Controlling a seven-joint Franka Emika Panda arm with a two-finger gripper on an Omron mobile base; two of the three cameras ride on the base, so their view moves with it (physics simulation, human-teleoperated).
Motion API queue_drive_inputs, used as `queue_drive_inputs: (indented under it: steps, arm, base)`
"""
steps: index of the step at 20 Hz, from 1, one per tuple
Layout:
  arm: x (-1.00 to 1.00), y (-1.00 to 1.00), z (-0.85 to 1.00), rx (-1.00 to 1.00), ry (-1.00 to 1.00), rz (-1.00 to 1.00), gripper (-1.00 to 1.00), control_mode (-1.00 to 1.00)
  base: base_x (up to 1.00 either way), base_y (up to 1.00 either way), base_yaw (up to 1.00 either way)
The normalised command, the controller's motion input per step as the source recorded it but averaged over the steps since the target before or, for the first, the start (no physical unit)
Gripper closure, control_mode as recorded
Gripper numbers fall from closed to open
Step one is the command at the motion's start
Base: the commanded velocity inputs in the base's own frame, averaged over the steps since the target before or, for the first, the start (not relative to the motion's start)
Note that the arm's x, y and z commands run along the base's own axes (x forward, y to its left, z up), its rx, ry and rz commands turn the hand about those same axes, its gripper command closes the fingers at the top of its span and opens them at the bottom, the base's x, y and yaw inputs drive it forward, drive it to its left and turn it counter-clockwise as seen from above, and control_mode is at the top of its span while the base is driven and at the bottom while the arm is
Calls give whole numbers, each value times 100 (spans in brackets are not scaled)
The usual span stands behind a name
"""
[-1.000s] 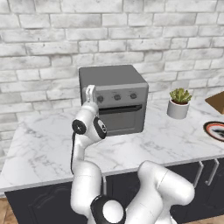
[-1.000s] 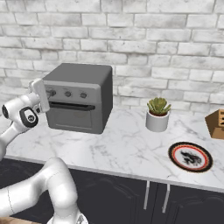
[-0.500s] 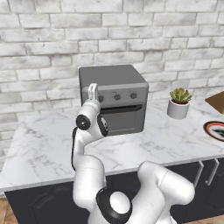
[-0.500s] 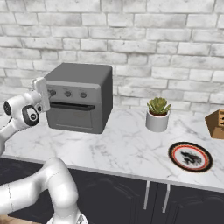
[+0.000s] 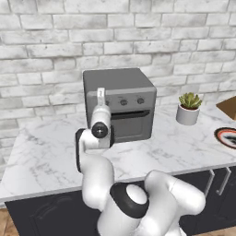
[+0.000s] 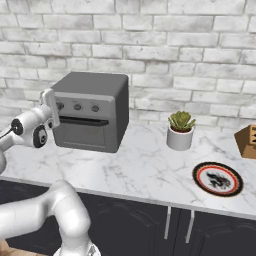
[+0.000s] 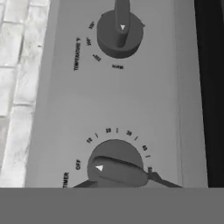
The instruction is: Pick up the bagel from the plate, place it on the toaster oven rack, close the door, and set the timer.
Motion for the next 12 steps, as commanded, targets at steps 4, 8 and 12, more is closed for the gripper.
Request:
queue_drive_inputs:
  steps: [4,8,12]
  arm:
    - [0,-61,76,60,-20,-9,100,-100]
    - [0,-60,80,65,-14,-15,100,-100]
    - [0,-61,79,67,-12,-16,100,-100]
  base:
    - [0,0,0]
    - [0,0,0]
    - [0,0,0]
